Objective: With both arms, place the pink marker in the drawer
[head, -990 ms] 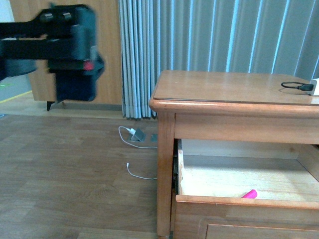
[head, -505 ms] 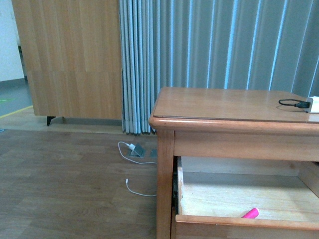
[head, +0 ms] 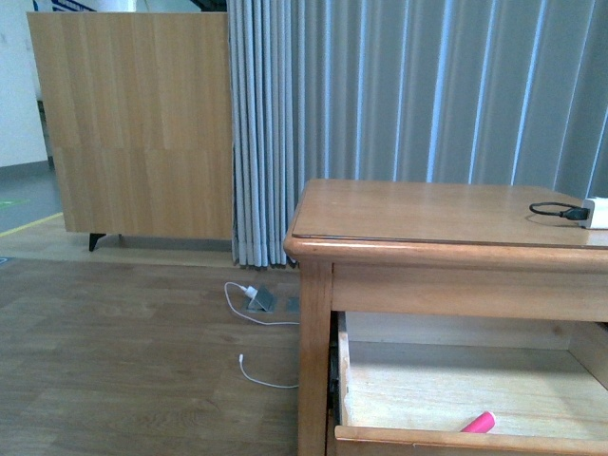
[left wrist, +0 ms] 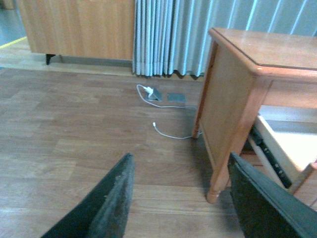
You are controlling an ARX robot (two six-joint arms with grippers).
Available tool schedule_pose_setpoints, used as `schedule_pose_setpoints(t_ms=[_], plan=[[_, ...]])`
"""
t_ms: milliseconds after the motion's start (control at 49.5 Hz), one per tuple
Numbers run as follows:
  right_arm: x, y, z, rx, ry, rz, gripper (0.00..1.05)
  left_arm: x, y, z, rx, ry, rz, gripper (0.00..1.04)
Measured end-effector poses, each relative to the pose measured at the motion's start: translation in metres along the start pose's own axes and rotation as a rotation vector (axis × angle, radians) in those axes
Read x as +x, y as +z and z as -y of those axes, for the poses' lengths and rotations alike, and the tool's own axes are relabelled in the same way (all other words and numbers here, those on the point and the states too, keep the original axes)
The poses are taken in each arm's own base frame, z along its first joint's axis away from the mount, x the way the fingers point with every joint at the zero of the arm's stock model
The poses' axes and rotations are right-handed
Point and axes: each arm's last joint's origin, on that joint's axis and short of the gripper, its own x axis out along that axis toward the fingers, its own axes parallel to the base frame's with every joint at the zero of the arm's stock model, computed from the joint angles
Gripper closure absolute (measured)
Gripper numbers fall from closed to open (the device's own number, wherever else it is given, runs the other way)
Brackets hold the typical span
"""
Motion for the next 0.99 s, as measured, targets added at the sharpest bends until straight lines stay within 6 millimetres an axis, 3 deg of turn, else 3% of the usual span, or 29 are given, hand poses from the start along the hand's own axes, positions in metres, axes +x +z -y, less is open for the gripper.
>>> schedule_pose_setpoints(t_ms=[323, 687, 990], plan=[[0.000, 0.000, 0.000, 0.000, 0.000, 0.000, 0.08, -0.012, -0.014, -0.005, 0.035, 0.032, 0.004, 1.01], [0.000, 0.000, 0.000, 0.000, 0.000, 0.000, 0.08, -0.012, -0.029, -0.006, 0.043, 0.030, 0.005, 1.01], [0.000, 0.000, 0.000, 0.000, -0.001, -0.001, 0.08, -0.013, -0.028, -0.006, 0.045, 0.030, 0.018, 1.01]])
